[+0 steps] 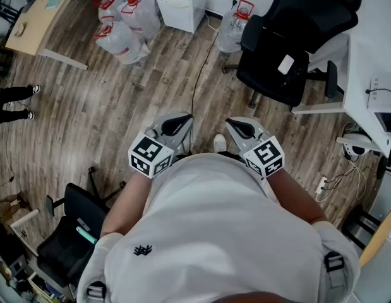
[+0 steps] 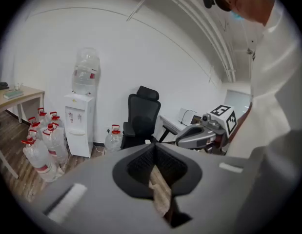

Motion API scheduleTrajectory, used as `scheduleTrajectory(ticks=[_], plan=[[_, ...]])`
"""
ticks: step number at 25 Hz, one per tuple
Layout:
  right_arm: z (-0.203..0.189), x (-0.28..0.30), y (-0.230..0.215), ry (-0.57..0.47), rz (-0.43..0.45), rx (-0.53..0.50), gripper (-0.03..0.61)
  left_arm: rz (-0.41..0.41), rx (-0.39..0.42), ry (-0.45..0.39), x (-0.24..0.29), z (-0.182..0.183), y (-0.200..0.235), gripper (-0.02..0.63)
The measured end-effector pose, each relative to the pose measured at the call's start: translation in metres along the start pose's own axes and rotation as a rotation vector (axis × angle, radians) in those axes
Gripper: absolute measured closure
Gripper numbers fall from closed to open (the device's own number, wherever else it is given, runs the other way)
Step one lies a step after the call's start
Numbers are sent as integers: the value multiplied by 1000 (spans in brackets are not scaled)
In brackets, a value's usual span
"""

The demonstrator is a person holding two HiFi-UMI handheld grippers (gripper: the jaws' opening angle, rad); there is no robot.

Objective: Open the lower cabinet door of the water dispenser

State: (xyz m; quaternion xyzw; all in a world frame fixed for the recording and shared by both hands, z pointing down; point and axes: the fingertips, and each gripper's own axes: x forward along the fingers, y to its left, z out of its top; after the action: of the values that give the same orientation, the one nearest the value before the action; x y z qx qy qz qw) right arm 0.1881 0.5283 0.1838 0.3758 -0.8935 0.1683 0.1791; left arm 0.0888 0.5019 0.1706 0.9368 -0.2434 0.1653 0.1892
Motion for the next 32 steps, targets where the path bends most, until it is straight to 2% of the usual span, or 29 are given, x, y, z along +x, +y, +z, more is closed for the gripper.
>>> scheduleTrajectory(ticks=[8,14,19,25,28,32], plan=[[-6,-1,-52,5,83,-26,577,97,-17,-10,47,16,-6,558],[8,51,-81,11,114,16,577,120,-1,21,52,20,44,558],[47,117,-104,-2,76,40,574,51,11,-5,53,42,119,557],[83,198,-138,1,-23,92,558,-40,69,38,49,77,211,557],[94,244,-155,5,-66,134,558,-99,42,51,44,85,253,555],[97,289,-179,44,-81,147,551,-114,12,62,55,87,290,555]])
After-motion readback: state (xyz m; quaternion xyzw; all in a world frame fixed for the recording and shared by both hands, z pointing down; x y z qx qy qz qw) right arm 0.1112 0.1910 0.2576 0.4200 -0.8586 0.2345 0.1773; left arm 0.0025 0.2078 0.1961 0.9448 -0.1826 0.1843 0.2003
